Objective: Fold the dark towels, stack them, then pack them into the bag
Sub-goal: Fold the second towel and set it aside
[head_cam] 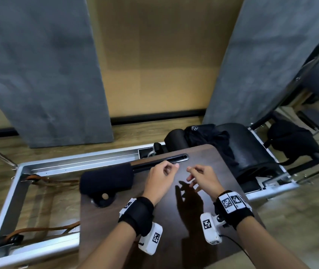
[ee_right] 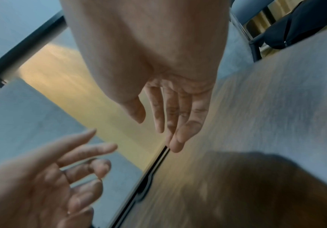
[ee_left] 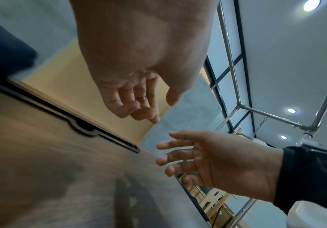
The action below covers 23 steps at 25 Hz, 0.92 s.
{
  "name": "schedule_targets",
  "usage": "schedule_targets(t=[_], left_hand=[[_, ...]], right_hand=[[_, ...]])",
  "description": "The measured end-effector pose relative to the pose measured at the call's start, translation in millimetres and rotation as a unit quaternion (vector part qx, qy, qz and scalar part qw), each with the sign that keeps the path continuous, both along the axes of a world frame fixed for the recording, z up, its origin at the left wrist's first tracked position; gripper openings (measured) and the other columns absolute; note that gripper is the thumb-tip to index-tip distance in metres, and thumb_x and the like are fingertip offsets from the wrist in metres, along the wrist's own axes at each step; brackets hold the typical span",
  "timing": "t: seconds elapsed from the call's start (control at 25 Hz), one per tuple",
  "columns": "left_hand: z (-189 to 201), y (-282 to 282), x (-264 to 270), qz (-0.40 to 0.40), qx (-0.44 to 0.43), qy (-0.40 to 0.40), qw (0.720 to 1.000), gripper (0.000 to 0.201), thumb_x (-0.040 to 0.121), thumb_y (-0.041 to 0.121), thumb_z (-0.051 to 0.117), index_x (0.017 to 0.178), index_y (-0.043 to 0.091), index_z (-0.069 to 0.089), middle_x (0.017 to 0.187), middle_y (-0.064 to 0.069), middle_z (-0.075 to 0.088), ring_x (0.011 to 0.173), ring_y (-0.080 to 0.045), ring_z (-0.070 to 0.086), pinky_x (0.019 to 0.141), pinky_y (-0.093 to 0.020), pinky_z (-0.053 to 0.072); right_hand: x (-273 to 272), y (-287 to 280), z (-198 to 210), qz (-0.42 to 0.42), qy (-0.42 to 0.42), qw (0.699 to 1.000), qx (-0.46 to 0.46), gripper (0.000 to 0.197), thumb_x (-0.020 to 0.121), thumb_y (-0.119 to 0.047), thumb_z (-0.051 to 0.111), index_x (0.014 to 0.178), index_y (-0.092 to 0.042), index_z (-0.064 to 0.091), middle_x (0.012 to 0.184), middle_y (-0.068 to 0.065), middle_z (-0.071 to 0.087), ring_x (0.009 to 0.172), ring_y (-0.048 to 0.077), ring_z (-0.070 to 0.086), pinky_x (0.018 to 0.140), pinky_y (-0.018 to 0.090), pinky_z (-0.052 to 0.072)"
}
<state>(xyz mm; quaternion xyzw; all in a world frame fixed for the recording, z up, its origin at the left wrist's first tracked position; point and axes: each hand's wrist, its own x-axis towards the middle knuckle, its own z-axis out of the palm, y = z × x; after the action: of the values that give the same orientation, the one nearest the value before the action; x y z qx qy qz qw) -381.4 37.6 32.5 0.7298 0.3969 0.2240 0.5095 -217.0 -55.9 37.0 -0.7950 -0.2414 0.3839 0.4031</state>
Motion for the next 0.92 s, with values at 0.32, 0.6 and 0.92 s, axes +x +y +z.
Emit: schedule_targets(t=[0.32, 0.6, 0.92], left_hand=[[-21.8, -15.8, 153.2, -0.007, -0.038, 0.062, 0.997, 0.026, 0.103, 0.043, 0.063, 0.091, 0.022, 0.072, 0.075, 0.001, 0.073, 0.069, -0.016, 0.070, 0.075, -0.046, 0.062], [-48.9, -21.7, 263.4, 0.059, -0.089, 0.093, 0.990, 0.023, 0.104, 0.030, 0.065, 0.087, 0.015, 0.072, 0.071, -0.004, 0.074, 0.050, -0.011, 0.061, 0.057, -0.028, 0.052], [-53.7, -23.8, 330.4, 0.089, -0.110, 0.115, 0.983, 0.019, 0.105, 0.030, 0.065, 0.090, 0.019, 0.071, 0.076, -0.005, 0.076, 0.051, -0.009, 0.061, 0.048, -0.014, 0.042]], right_hand=[[205.4, -28.4, -11.9, -0.040, 0.038, 0.996, 0.066, 0.015, 0.099, -0.015, 0.061, 0.098, -0.007, 0.075, 0.077, 0.019, 0.073, 0.054, 0.023, 0.063, 0.043, 0.025, 0.043], [341.2, -10.0, -108.9, -0.010, 0.078, 0.992, -0.102, 0.022, 0.102, -0.006, 0.051, 0.114, -0.006, 0.069, 0.103, 0.017, 0.066, 0.062, 0.025, 0.063, 0.057, 0.038, 0.057], [356.8, 15.4, -154.2, 0.076, 0.026, 0.976, -0.203, 0.055, 0.087, -0.022, 0.083, 0.134, -0.006, 0.058, 0.128, 0.020, 0.066, 0.113, 0.038, 0.068, 0.098, 0.048, 0.056]])
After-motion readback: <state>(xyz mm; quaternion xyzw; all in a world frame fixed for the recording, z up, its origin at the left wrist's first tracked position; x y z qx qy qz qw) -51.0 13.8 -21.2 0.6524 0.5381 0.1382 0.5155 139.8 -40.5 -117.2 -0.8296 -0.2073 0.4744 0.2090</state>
